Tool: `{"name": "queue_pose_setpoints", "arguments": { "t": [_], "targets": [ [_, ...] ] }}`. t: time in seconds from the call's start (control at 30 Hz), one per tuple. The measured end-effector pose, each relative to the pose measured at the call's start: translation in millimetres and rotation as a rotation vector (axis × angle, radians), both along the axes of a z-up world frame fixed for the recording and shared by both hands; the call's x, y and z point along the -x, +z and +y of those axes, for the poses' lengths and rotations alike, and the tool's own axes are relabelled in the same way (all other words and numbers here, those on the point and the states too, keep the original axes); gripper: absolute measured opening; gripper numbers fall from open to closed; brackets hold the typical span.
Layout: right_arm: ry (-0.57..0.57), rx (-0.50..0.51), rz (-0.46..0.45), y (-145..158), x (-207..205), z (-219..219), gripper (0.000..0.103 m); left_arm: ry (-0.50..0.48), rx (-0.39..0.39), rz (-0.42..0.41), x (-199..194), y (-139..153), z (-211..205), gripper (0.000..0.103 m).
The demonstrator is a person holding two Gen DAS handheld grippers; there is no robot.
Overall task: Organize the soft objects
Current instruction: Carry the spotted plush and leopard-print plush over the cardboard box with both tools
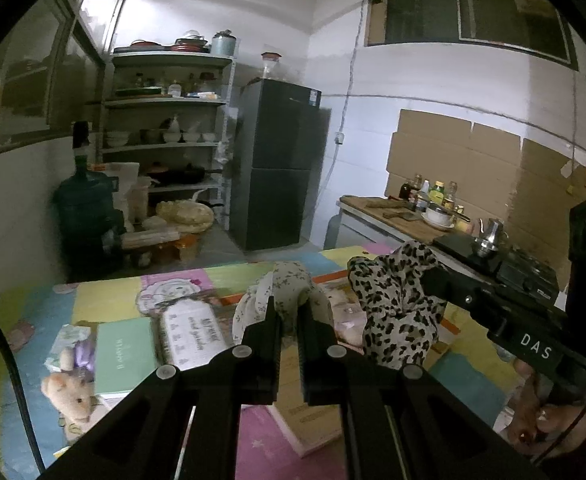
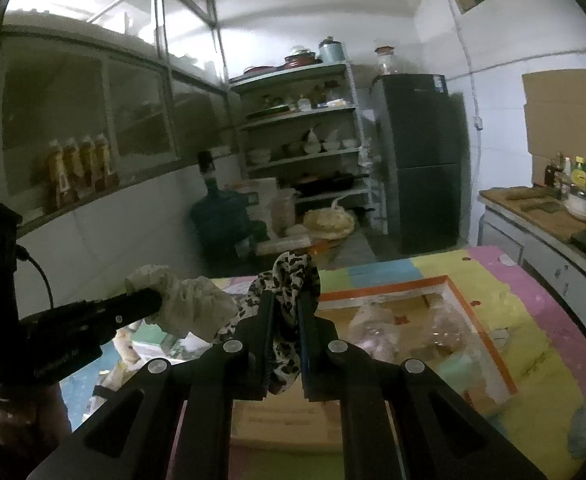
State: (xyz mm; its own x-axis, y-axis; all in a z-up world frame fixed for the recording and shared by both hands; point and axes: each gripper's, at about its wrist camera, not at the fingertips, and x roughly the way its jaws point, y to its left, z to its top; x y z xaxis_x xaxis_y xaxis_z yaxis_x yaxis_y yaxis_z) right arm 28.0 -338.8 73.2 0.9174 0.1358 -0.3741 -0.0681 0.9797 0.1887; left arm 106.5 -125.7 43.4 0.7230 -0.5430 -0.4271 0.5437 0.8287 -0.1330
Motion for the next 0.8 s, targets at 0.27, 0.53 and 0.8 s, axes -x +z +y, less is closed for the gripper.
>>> {"name": "queue_pose_setpoints", "arguments": {
  "t": [0.27, 0.53, 0.8],
  "targets": [
    [-0.043, -0.023, 0.0, -4.3, 4.7, -29.3, 0.011, -0.029, -0.007, 0.017, -4.6, -2.3, -29.7, 0.007],
    [-0.075, -0.034, 0.01, -13.4, 8.3, -55.9, 0.011, -0.048, -0.024, 0.04, -9.6, -9.7, -54.7, 0.007],
    [-0.101, -0.055, 0.032, -26.8, 9.2, -79.4, 0.011, -0.063, -0.035, 0.072, -20.9, -18.6, -74.7, 0.007]
  ]
}}
